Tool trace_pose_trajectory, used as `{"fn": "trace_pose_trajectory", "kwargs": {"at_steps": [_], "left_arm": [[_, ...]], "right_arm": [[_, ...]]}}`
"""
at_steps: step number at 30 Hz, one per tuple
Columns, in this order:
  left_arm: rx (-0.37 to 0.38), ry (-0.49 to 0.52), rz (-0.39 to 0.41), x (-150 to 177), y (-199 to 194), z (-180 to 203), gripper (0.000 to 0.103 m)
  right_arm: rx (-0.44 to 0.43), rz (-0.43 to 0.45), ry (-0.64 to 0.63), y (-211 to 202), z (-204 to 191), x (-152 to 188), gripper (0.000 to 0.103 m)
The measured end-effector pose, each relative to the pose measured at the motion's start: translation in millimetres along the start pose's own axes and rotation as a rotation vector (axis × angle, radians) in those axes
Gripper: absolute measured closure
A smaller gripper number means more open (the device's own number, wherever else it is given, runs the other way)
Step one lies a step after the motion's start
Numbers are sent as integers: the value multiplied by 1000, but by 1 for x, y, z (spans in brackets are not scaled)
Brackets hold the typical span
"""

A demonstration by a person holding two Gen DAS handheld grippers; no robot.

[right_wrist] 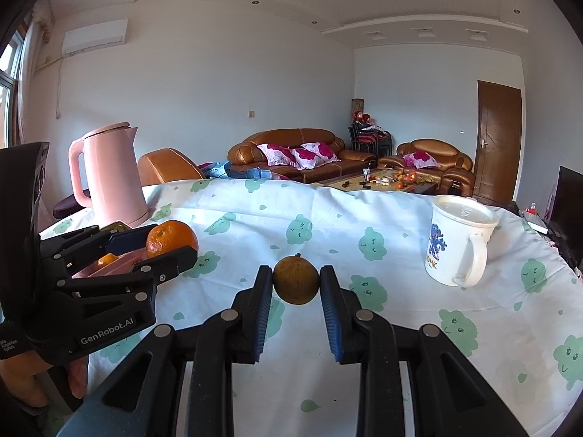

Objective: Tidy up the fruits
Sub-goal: 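Lift the orange with the left tool while the right tool lifts the small brown fruit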

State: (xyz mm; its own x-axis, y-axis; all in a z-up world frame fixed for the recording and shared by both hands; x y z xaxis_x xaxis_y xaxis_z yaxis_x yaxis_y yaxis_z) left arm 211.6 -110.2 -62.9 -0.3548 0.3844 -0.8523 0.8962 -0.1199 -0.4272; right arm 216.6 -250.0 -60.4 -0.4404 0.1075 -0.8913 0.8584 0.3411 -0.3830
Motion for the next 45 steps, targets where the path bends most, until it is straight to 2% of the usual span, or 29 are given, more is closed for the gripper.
{"fn": "trace_pose_trajectory", "kwargs": {"at_steps": [20, 32, 45], "left_arm": [[-76, -2, 86, -2, -28, -8, 53], [-82, -3, 93, 2, -37, -13, 53], [-88, -26, 86, 12, -47, -26, 53]], "right_arm": [[2, 111, -24, -21, -6, -5, 75], [-1, 122, -36, -23, -14, -4, 75], [-30, 112, -63, -23, -38, 3, 75]]}}
Point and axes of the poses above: each gripper's, at about its wrist camera, not at the fingertips, and y roughly the way its jaws point, z to its right, x to its underside, the point moved 8 cm from there along y, roughly the way its jaws point, and after that the axes turned 15 degrees about y, right-handed, at the moved point
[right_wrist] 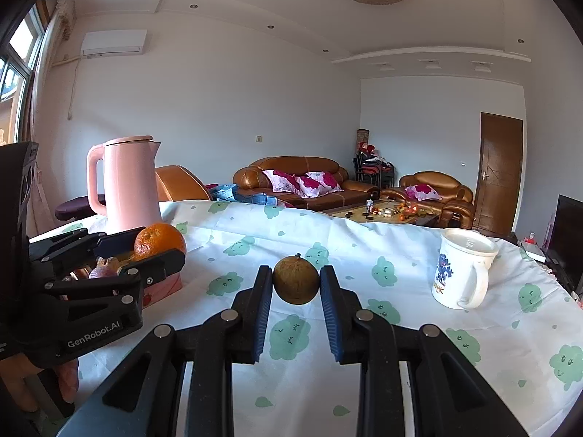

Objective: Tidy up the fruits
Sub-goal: 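Lift the orange with the left tool while the right tool lifts the small brown fruit, then carry the orange and the small brown fruit over the tin box with both tools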

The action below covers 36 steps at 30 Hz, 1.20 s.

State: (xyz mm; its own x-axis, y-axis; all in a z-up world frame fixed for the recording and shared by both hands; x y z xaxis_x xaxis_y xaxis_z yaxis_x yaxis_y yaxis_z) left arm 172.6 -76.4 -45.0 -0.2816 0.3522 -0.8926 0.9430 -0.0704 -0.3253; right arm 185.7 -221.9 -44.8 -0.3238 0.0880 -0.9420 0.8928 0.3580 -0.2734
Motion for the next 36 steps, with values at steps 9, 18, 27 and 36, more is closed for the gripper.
{"fn": "trace_pose_trajectory", "kwargs": {"at_steps": [9, 18, 27, 36], "left_arm": [[-15, -8, -3, 7, -10, -16, 53], [-31, -23, -7, 15, -20, -30, 53], [-60, -31, -17, 22, -33, -47, 53], [-90, -40, -26, 30, -45, -63, 53]], "right_arm": [[-40, -6, -26, 1, -27, 3, 75], [-83, -26, -47, 4, -53, 10, 74], [-128, -39, -74, 8, -78, 13, 74], [-167, -39, -112, 8, -104, 11, 74]]}}
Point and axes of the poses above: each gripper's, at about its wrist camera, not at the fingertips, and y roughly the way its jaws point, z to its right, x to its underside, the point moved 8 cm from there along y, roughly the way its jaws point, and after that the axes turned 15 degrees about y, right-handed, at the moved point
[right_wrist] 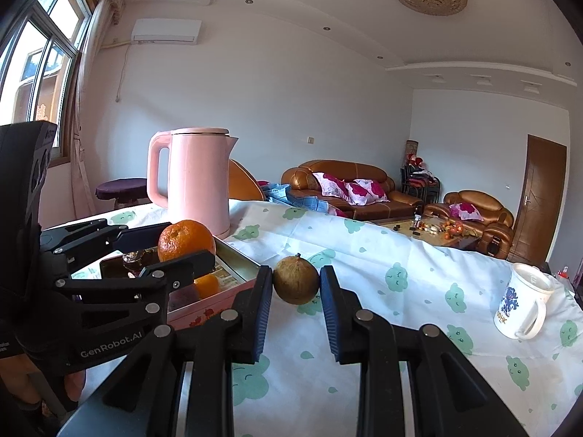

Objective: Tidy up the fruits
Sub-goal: 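Carry the orange and the small brown fruit over the tin box with both tools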

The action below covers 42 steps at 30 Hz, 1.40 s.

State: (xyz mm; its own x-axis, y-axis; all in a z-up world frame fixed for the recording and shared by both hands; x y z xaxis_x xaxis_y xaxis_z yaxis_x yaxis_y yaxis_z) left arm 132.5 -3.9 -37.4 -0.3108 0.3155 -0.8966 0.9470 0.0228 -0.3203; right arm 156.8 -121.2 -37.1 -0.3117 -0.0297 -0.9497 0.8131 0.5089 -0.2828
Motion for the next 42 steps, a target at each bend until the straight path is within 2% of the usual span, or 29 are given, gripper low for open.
{"fn": "trace_pose_trajectory", "kwargs": {"at_steps": [20, 27, 42], "left_arm": [[-96, -47, -25, 22, -15, -56, 53], [-138, -88, -64, 39, -13, -87, 53], [-158, -124, -124, 60, -10, -110, 53]], "right_arm": [[-78, -17, -60, 17, -49, -11, 74], [-112, -29, -73, 26, -68, -11, 74], [-169, -106, -92, 52, -102, 6, 74]]}}
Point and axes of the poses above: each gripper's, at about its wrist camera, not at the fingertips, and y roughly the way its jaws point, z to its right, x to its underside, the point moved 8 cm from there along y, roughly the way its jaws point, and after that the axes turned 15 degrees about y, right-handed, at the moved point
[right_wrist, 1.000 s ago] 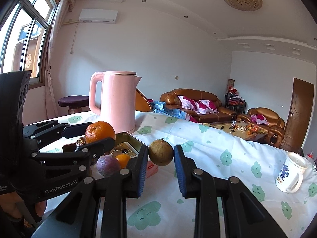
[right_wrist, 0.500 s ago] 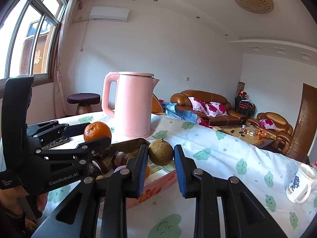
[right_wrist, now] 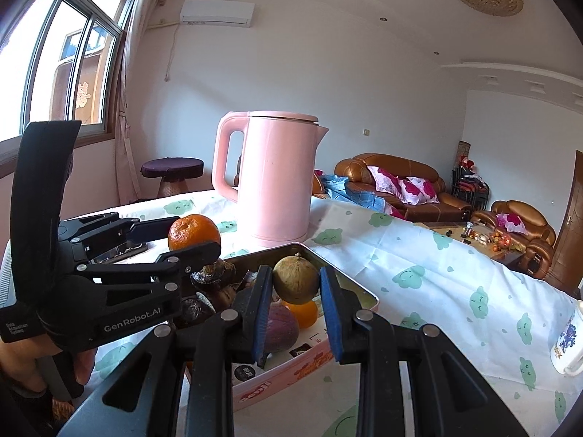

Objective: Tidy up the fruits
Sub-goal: 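Carry the orange and the small brown fruit over the tin box with both tools, then lower both fruits into the tin box and open both tools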

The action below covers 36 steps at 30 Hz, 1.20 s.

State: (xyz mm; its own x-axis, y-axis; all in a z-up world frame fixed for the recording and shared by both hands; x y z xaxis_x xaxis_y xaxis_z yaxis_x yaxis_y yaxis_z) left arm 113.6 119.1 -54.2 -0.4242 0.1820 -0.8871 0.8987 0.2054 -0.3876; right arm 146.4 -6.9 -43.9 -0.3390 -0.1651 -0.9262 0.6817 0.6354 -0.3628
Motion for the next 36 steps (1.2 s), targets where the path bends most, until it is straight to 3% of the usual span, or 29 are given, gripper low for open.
{"fn": "trace_pose_trajectory", "kwargs": {"at_steps": [24, 36], "left_arm": [[9, -18, -58, 14, 14, -17, 53], [30, 40, -89, 15, 19, -5, 52]], "right_arm": [[-22, -73, -19, 27, -24, 17, 74], [-29, -149, -12, 36, -24, 31, 74]]}}
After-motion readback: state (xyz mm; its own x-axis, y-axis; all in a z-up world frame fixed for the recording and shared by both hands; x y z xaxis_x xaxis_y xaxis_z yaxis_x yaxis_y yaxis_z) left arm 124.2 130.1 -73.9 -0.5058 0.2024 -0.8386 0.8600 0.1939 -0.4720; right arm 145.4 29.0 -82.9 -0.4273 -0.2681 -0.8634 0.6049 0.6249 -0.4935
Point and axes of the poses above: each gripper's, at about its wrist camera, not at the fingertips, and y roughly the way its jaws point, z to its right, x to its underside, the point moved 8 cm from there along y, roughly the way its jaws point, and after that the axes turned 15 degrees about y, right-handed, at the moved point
